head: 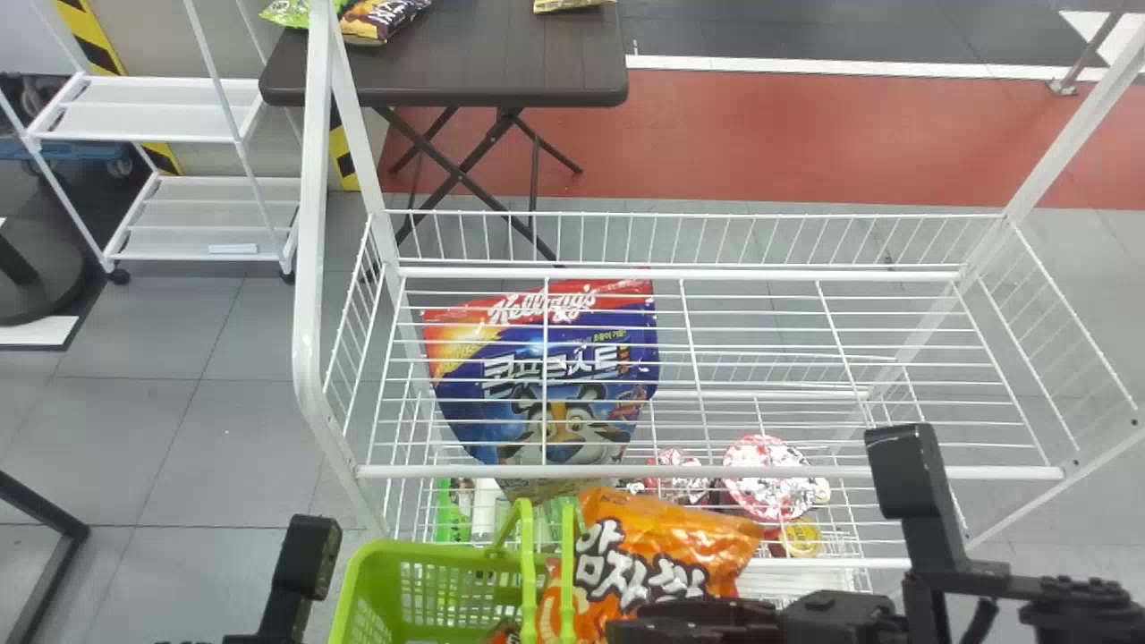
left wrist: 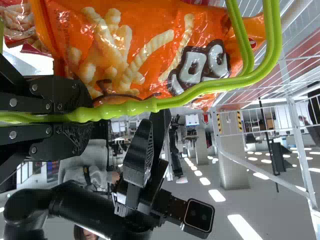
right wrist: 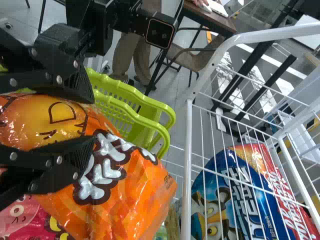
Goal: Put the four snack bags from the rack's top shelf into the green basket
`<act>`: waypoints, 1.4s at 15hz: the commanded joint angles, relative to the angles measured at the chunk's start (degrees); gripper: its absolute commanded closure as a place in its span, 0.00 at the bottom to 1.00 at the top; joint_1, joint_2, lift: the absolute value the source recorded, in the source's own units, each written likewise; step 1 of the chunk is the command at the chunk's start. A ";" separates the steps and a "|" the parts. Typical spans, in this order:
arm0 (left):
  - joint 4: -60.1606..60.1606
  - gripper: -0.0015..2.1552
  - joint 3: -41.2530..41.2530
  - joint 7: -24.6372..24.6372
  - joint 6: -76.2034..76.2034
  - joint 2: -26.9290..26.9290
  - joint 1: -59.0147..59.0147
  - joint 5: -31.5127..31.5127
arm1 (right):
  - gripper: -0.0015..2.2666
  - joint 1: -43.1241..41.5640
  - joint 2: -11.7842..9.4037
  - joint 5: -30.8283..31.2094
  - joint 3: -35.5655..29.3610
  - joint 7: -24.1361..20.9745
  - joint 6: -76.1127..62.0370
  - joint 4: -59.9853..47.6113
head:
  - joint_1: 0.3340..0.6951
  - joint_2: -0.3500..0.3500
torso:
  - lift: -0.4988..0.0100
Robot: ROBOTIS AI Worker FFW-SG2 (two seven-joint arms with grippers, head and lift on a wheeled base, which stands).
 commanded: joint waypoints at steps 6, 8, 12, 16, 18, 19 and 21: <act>0.26 0.99 0.06 0.04 0.07 0.00 0.09 -0.09 | 0.03 6.15 -0.09 8.83 -5.49 4.67 2.05 -12.51 | 1.00 0.35 | 0.98; 0.52 0.99 -0.03 0.04 0.07 -0.09 0.09 -0.09 | 0.03 12.57 0.18 17.89 -4.70 9.68 2.05 -13.65 | 1.00 0.30 | 0.98; 0.78 0.99 -0.29 0.30 0.07 -0.09 0.35 -0.09 | 0.03 14.59 0.79 32.39 1.98 12.14 -22.32 -10.13 | 1.00 0.12 | 0.98; 1.58 0.99 -0.29 0.39 0.07 -0.44 0.44 -0.09 | 0.03 15.03 2.46 43.55 10.33 9.07 -62.23 -2.22 | 1.00 0.21 | 0.98; 2.02 0.99 -0.21 0.39 0.07 -0.44 0.53 -0.09 | 0.03 15.38 2.64 46.71 13.32 5.29 -74.35 2.00 | 1.00 0.25 | 0.98; 2.28 0.99 -0.21 0.30 0.07 -0.44 0.53 -0.09 | 0.03 15.73 2.55 47.07 14.73 2.56 -76.11 3.40 | 1.00 0.26 | 0.98; 2.89 0.99 -0.21 0.30 0.07 -0.44 0.44 -0.09 | 0.03 16.87 2.02 46.98 16.48 -2.09 -82.09 5.42 | 1.00 0.27 | 0.98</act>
